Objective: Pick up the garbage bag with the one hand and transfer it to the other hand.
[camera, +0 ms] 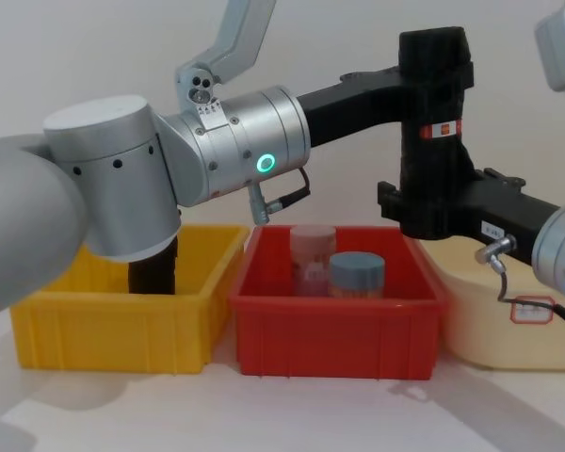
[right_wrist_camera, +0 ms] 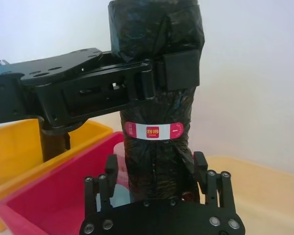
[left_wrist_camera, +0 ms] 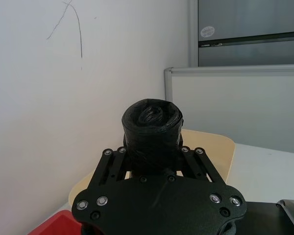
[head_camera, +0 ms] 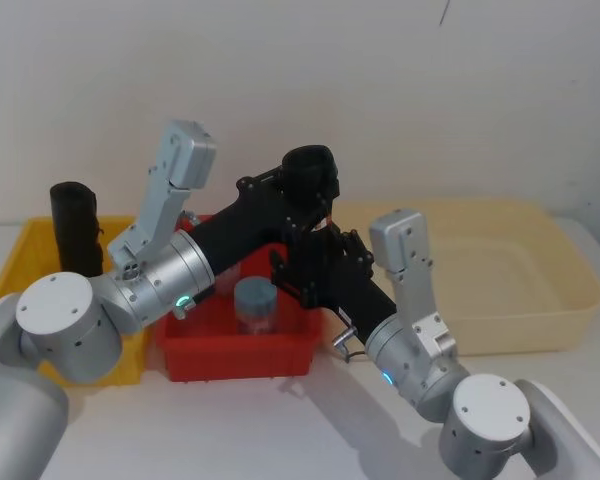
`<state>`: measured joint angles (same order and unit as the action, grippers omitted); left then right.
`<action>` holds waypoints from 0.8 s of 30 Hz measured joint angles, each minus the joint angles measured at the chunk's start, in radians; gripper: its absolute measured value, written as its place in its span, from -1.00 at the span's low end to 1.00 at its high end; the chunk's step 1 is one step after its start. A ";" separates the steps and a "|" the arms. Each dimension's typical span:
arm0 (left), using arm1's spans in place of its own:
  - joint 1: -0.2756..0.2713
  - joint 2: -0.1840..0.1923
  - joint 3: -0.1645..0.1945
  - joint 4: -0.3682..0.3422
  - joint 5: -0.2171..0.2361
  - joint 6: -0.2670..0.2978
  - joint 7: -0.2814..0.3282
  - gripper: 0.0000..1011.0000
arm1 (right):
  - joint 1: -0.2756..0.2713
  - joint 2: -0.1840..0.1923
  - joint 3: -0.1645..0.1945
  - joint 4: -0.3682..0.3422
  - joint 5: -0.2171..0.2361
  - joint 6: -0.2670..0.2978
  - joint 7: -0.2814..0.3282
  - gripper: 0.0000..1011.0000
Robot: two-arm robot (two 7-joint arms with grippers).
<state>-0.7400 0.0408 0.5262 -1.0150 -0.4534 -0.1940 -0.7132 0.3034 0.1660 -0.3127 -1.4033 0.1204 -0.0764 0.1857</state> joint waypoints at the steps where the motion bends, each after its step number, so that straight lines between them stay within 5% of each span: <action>1: 0.000 0.000 0.000 0.000 0.000 0.000 0.000 -0.20 | 0.001 0.000 -0.001 0.000 -0.005 0.003 -0.001 0.84; 15: 0.000 0.000 0.000 0.000 0.000 0.000 0.000 -0.20 | 0.000 -0.007 0.009 -0.001 -0.022 0.005 0.001 0.00; 24: 0.000 0.000 0.000 0.000 -0.001 0.000 -0.001 -0.20 | -0.010 -0.013 0.026 -0.008 -0.010 -0.007 0.010 0.00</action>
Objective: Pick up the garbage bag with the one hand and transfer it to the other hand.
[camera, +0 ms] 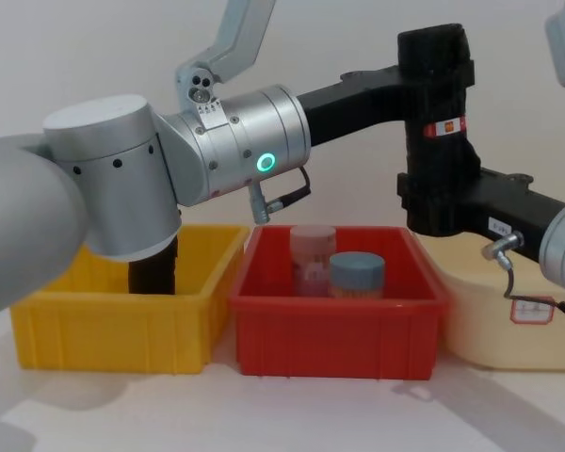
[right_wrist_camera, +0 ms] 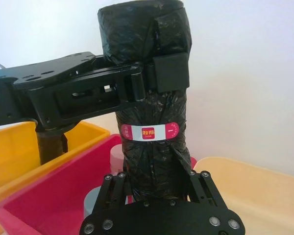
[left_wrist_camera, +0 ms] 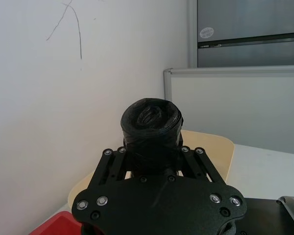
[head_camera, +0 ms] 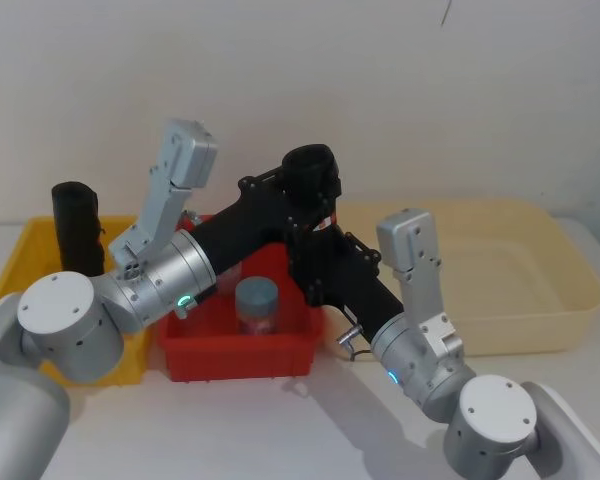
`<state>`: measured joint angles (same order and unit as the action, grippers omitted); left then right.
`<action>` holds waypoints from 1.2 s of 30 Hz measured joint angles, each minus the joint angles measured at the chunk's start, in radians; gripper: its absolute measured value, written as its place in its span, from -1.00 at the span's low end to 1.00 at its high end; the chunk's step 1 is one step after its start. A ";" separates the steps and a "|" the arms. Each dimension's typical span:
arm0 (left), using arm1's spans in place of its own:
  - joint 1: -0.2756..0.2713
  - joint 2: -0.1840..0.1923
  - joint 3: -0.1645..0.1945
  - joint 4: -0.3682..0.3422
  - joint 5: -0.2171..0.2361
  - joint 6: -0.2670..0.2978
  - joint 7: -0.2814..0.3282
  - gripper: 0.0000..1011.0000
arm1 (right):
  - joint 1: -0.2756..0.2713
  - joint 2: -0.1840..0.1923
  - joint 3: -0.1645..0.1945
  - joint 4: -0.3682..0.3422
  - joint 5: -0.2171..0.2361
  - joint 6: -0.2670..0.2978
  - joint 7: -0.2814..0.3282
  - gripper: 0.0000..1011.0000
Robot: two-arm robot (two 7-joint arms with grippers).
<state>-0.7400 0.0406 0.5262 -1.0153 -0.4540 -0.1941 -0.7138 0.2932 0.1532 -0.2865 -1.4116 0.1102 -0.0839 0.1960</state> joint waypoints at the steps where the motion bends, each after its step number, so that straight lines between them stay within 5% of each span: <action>1: 0.000 0.000 0.000 0.000 0.000 0.000 0.000 -0.20 | -0.001 0.000 0.001 -0.001 0.001 -0.001 0.001 0.00; 8: 0.000 0.001 0.000 0.000 0.000 0.000 0.000 -0.18 | -0.008 -0.005 0.011 -0.007 0.008 -0.007 0.011 0.00; 28: 0.000 0.000 0.000 0.000 0.001 0.000 0.001 0.98 | -0.012 -0.016 0.032 -0.016 0.029 0.007 0.027 0.00; 36: 0.000 0.000 0.000 0.000 0.001 0.000 0.001 0.98 | 0.016 -0.022 0.063 0.015 0.035 0.034 0.000 0.00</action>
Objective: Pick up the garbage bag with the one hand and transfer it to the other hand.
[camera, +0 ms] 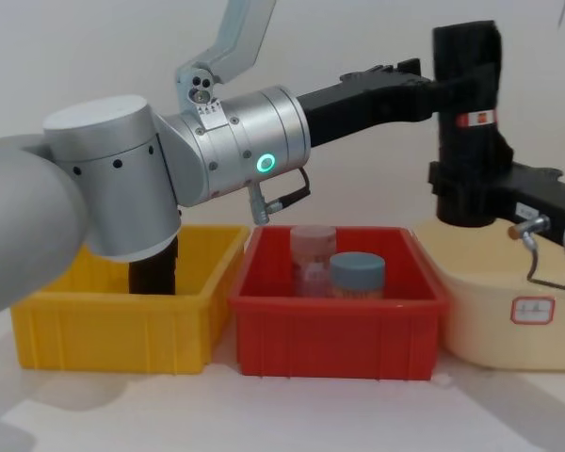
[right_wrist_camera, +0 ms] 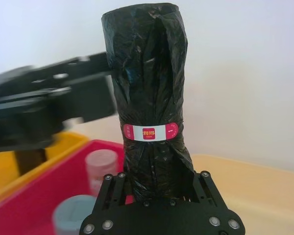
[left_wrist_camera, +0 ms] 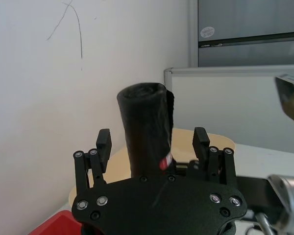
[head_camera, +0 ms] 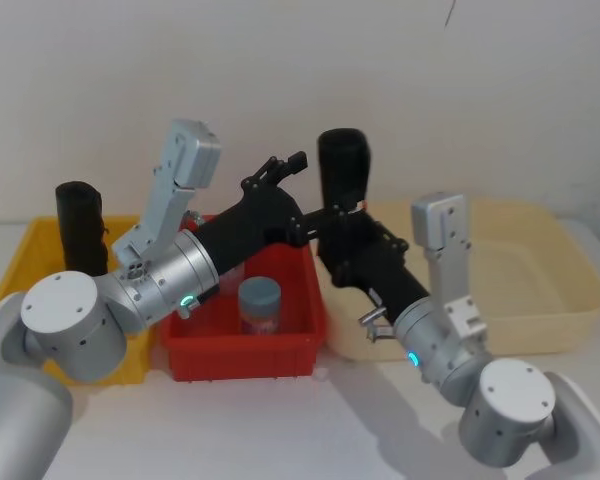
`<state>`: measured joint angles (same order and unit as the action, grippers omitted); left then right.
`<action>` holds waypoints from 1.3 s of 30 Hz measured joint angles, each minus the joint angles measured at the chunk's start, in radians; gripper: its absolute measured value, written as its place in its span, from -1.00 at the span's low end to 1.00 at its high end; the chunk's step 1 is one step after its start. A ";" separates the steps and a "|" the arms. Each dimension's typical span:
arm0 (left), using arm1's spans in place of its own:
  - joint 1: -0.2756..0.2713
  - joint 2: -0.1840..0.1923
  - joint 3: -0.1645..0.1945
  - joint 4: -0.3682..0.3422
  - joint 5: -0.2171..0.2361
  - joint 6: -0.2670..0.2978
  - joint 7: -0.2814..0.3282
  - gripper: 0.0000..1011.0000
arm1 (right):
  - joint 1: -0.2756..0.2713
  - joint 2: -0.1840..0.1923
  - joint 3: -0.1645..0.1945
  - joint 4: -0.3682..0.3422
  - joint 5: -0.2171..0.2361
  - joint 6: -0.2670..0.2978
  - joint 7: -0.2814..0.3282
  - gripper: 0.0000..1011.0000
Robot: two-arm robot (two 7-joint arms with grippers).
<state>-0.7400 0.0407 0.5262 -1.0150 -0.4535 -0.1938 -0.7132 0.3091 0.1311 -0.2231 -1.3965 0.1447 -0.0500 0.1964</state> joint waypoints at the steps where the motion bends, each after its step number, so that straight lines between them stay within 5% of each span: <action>1: 0.000 0.000 0.000 0.000 0.000 0.000 0.000 0.98 | 0.005 0.000 0.006 0.005 0.001 0.003 -0.004 0.00; 16: 0.000 0.000 0.000 0.000 0.000 0.000 0.000 0.98 | 0.080 -0.001 0.121 0.086 0.015 0.050 -0.098 0.00; 29: 0.000 0.000 0.000 0.000 0.000 0.000 0.000 0.98 | 0.065 -0.004 0.220 0.035 0.048 0.127 -0.161 0.01; 39: 0.000 0.000 0.000 0.000 0.000 0.000 0.000 0.98 | 0.034 0.013 0.239 -0.028 0.045 0.186 -0.164 0.61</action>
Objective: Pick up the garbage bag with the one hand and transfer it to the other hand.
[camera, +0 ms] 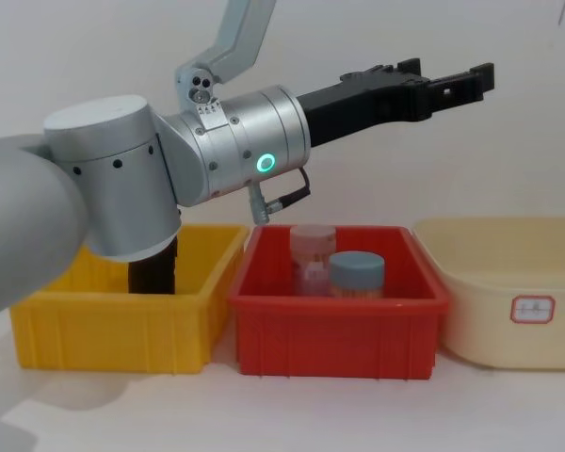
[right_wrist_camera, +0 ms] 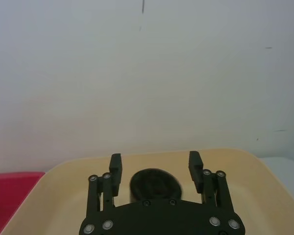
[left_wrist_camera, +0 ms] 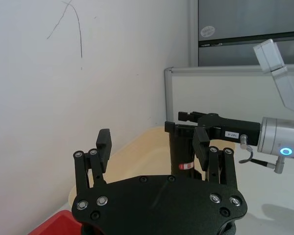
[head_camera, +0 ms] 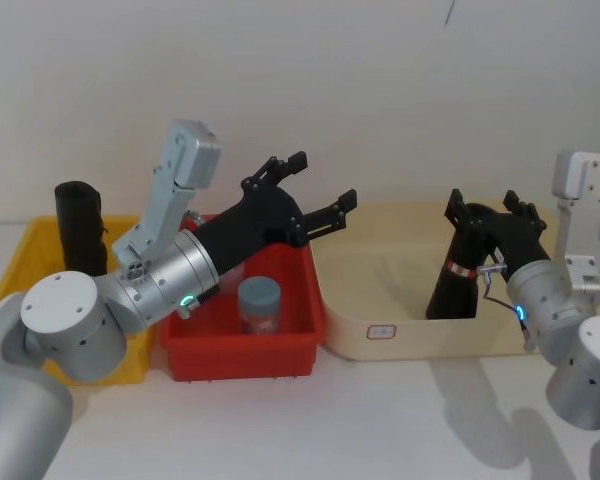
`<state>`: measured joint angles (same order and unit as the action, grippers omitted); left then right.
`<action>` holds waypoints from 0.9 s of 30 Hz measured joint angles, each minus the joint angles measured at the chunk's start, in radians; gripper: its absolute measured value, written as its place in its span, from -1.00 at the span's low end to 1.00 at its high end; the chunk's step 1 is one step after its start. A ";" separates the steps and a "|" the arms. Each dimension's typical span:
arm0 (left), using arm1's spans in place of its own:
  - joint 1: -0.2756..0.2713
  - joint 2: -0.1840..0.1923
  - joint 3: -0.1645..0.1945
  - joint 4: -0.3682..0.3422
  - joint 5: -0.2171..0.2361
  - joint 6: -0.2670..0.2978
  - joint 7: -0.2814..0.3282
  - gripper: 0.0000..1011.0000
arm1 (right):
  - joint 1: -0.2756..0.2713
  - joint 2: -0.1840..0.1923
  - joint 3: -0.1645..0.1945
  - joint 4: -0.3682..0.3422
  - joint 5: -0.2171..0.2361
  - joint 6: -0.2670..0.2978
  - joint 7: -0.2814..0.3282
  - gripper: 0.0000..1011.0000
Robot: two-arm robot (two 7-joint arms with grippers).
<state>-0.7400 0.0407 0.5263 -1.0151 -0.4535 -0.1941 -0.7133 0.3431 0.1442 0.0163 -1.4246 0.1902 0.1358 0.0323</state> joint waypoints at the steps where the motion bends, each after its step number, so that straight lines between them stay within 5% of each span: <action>1: 0.000 0.000 0.000 0.000 0.000 0.000 0.000 0.98 | -0.004 0.002 -0.001 -0.008 -0.002 0.005 0.003 0.68; 8: 0.000 0.000 0.000 0.000 0.000 0.000 0.000 0.98 | -0.033 0.015 -0.014 -0.071 -0.012 0.034 0.032 0.98; 27: 0.018 0.013 -0.006 -0.032 0.005 -0.007 0.032 0.98 | -0.122 0.029 -0.083 -0.291 -0.014 0.077 0.104 0.98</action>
<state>-0.7219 0.0540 0.5206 -1.0469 -0.4485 -0.2012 -0.6813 0.2210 0.1736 -0.0667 -1.7152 0.1762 0.2133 0.1364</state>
